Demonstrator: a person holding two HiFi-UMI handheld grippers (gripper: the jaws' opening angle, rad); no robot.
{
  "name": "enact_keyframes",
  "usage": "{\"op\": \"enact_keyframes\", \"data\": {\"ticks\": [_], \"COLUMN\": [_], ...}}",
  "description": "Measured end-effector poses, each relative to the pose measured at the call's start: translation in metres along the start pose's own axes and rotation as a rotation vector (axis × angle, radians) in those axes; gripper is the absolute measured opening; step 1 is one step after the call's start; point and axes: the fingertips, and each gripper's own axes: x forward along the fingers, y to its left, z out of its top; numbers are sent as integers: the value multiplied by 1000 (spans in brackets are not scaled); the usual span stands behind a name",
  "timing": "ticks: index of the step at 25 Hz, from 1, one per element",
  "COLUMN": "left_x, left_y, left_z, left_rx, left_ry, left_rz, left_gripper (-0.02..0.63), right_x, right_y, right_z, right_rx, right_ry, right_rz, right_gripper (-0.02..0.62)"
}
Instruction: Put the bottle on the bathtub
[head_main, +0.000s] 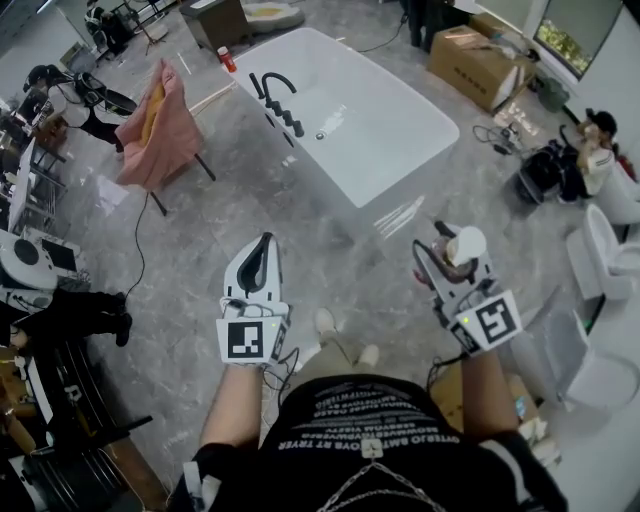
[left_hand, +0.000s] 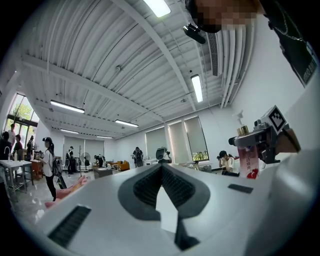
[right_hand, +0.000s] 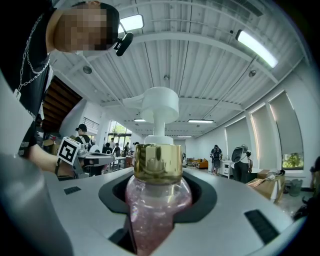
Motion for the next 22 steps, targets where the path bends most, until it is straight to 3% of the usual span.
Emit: {"op": "enact_keyframes", "data": {"ticks": [5, 22], "left_x": [21, 93], "left_y": [17, 93], "left_z": [-4, -17], "left_rx": [-9, -10], "left_ry": [-2, 2], "left_rz": [-26, -63], "left_gripper": [2, 2], "right_x": [30, 120], "right_y": [1, -21], "right_z": [5, 4], "right_rx": [38, -6], "right_ry": [15, 49], "right_rz": [-19, -46], "right_gripper": [175, 175]}}
